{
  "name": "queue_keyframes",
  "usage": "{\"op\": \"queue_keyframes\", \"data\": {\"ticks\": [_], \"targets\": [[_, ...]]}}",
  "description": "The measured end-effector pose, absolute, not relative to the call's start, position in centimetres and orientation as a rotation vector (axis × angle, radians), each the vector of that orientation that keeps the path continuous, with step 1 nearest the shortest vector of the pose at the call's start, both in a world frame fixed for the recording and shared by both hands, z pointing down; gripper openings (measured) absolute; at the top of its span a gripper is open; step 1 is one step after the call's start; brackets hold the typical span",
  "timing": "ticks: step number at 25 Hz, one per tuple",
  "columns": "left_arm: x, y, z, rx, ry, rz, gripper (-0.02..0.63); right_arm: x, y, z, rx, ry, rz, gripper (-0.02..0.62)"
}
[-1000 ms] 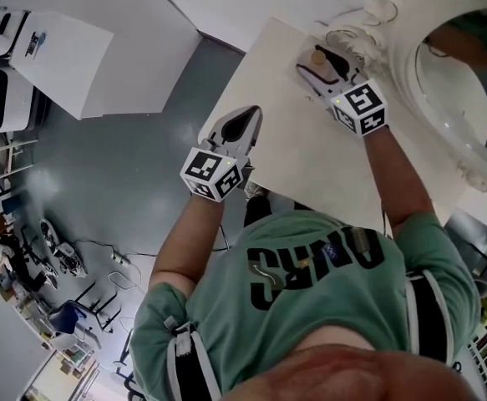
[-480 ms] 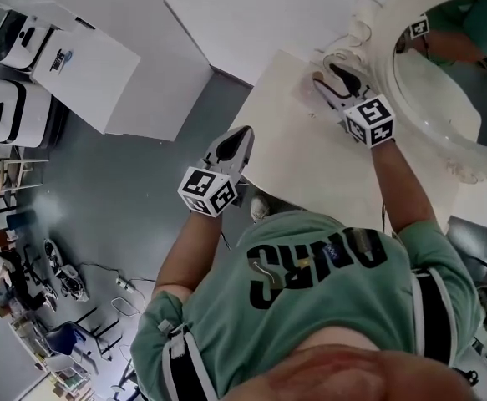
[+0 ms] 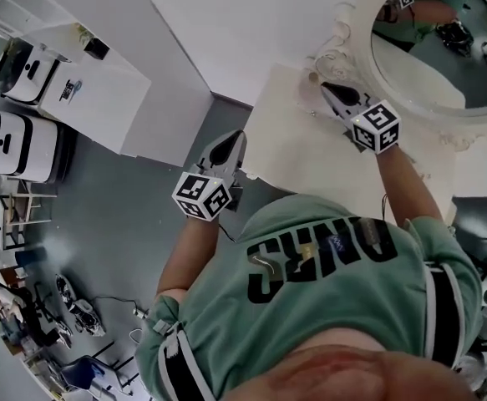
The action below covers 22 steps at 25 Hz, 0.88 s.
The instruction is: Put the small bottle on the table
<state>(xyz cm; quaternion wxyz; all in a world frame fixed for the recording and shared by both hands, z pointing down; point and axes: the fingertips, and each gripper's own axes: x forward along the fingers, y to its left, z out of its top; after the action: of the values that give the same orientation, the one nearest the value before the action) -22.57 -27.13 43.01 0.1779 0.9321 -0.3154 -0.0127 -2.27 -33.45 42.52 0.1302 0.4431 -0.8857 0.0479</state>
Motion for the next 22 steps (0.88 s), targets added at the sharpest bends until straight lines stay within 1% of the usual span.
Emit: {"op": "queue_keyframes", "data": {"ticks": [4,8,22], "targets": [[-23.5,-25.9,42.2,2.656,-0.862,0.001,0.009,-3.4,-29.9,41.7,1.236,-2.595,0.175,-0.005],[-22.9,-25.4,42.1,2.635,-0.887,-0.014,0.009,-2.3,-27.5,42.5,1.210,-2.600,0.243,-0.005],[-13.5,-22.4,42.3,2.502,-1.076,-0.074,0.008,5.9,-24.5,43.6,1.049,-2.708,0.345,-0.006]]}}
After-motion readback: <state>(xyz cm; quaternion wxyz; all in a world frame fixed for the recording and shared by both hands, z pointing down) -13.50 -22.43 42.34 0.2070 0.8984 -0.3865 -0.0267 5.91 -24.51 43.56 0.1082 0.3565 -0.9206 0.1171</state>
